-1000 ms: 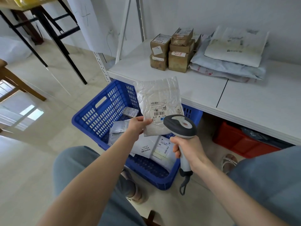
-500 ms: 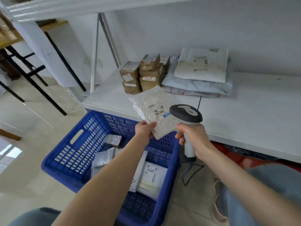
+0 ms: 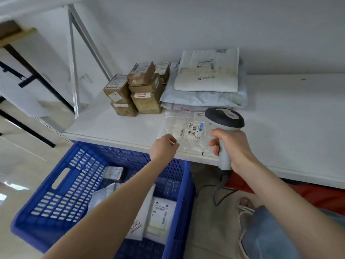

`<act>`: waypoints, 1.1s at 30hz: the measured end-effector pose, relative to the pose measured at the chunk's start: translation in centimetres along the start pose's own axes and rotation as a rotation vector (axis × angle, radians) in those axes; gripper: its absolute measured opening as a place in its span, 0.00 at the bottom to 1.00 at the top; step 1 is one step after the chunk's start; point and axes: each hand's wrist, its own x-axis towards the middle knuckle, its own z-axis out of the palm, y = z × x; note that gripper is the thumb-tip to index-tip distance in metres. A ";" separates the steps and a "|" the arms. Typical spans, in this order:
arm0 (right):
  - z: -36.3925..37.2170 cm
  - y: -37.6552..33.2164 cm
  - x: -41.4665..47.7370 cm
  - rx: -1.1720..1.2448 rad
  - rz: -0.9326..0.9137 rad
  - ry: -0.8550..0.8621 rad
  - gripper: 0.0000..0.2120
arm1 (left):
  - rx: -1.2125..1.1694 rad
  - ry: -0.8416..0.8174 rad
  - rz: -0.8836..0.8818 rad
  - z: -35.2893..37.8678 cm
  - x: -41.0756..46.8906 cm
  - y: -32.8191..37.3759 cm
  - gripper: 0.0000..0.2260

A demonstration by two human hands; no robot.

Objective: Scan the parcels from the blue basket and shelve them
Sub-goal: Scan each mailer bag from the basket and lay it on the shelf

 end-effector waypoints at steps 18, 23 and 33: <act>-2.2 -0.9 1.8 0.021 0.036 -0.012 0.03 | 0.433 -0.289 0.161 3.3 9.8 3.9 0.31; -2.2 -0.6 1.6 0.068 0.069 0.007 0.04 | 0.409 -0.258 0.182 4.1 5.3 2.7 0.31; -2.0 0.4 1.3 0.086 0.148 -0.043 0.05 | 0.413 -0.250 0.187 3.0 4.3 3.3 0.28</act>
